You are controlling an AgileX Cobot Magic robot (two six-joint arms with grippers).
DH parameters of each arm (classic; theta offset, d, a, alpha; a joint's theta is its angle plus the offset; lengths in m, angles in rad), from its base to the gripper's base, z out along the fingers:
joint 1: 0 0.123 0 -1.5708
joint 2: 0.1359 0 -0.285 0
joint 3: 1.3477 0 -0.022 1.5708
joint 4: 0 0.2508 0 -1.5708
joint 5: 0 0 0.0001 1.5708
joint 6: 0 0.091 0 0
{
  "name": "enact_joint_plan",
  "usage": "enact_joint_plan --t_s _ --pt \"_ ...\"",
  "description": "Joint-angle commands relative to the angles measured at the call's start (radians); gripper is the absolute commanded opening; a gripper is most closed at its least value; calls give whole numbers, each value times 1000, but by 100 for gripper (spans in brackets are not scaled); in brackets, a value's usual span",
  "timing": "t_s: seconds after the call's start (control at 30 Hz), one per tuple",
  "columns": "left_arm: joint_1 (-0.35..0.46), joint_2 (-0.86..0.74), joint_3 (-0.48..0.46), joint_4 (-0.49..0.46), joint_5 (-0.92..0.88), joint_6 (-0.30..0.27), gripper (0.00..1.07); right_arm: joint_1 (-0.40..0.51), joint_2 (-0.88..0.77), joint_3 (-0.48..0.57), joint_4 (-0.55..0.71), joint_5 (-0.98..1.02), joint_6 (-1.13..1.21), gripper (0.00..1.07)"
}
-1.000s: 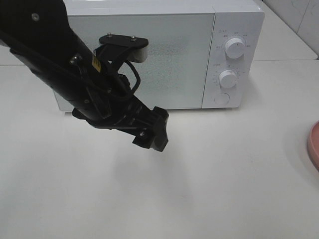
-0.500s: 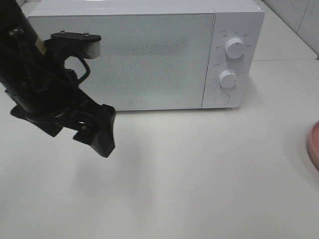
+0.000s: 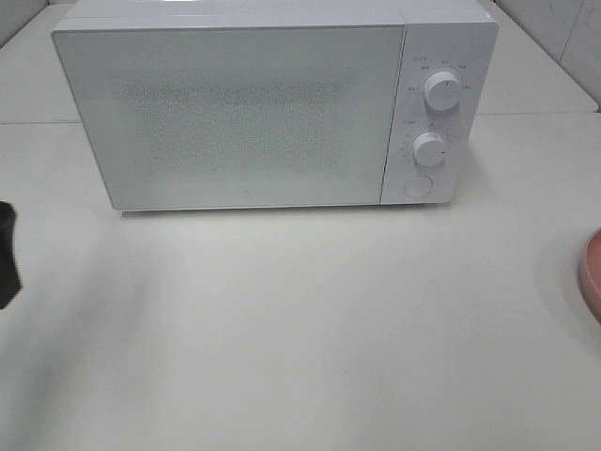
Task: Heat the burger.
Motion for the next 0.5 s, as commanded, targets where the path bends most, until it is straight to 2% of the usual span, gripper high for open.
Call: enact_joint_plan --t_s 0.03,0.2,0.27,0.37,0.4,0.47,0.5 --pt "134 -70 50 57 2 15 102 2 -20 2 -5 -8 3 98" --pt "210 -143 73 58 2 15 102 2 -20 2 -5 -8 3 98" --pt "255 -252 142 67 -10 29 102 2 -20 2 -5 -8 3 98" --pt "260 -277 163 69 -12 29 102 2 -20 2 -5 -8 3 98" --pt "260 -342 227 65 -17 29 102 2 -20 2 -5 -8 3 98" --pt "260 -371 250 62 -19 28 102 2 -20 2 -5 -8 3 98" --pt "260 -445 298 45 -18 27 102 2 -20 2 -5 -8 3 98"
